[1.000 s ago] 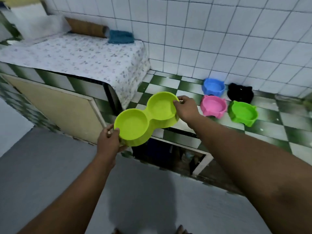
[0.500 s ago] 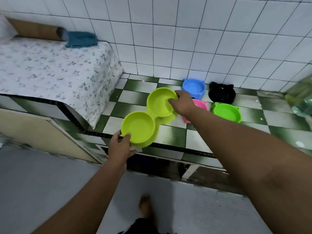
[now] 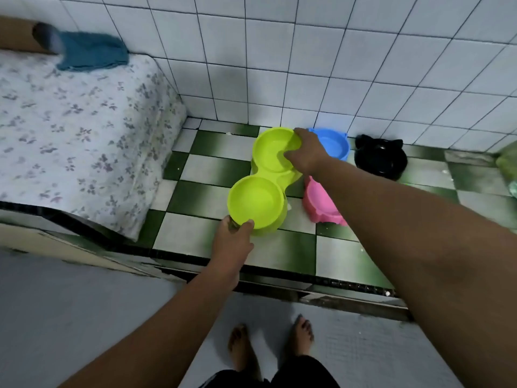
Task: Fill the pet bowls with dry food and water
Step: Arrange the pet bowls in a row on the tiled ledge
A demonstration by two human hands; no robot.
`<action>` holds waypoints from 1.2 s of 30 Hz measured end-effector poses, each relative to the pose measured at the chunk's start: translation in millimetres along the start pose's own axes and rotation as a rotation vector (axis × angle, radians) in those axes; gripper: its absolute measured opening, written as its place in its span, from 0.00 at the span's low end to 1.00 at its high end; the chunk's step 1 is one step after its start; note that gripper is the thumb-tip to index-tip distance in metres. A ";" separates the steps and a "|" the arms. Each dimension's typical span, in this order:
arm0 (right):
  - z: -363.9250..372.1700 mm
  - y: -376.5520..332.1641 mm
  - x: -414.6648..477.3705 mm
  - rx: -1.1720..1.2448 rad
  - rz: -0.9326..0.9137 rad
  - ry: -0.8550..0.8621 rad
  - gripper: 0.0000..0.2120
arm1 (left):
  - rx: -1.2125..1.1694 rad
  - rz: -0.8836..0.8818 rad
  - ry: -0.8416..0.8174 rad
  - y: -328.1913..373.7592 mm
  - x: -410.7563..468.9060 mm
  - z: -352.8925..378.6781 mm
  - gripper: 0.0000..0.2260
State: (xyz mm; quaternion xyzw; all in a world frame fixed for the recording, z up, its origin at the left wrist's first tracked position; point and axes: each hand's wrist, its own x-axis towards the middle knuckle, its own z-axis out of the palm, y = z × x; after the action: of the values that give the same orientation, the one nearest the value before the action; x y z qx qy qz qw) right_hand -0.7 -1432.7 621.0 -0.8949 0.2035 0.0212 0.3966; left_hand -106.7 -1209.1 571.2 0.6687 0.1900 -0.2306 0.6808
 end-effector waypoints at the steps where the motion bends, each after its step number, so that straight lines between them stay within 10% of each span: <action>1: 0.7 1.5 9.6 -0.016 -0.005 -0.018 0.34 | -0.002 0.002 0.009 0.0 3.5 5.2 0.09; 20: 15.5 27.4 93.4 -0.096 0.060 -0.219 0.39 | 0.109 0.038 -0.065 -8.6 46.1 51.5 0.21; 36: 15.3 6.1 24.7 -0.096 -0.026 0.058 0.34 | 0.432 0.186 -0.054 20.8 44.2 27.1 0.33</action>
State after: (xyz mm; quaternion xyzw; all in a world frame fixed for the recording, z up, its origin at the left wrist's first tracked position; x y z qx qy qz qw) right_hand 21.5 -1434.0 601.3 -0.9157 0.2020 0.0000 0.3474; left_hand -59.9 -1238.8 564.2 0.8070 0.0558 -0.2199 0.5452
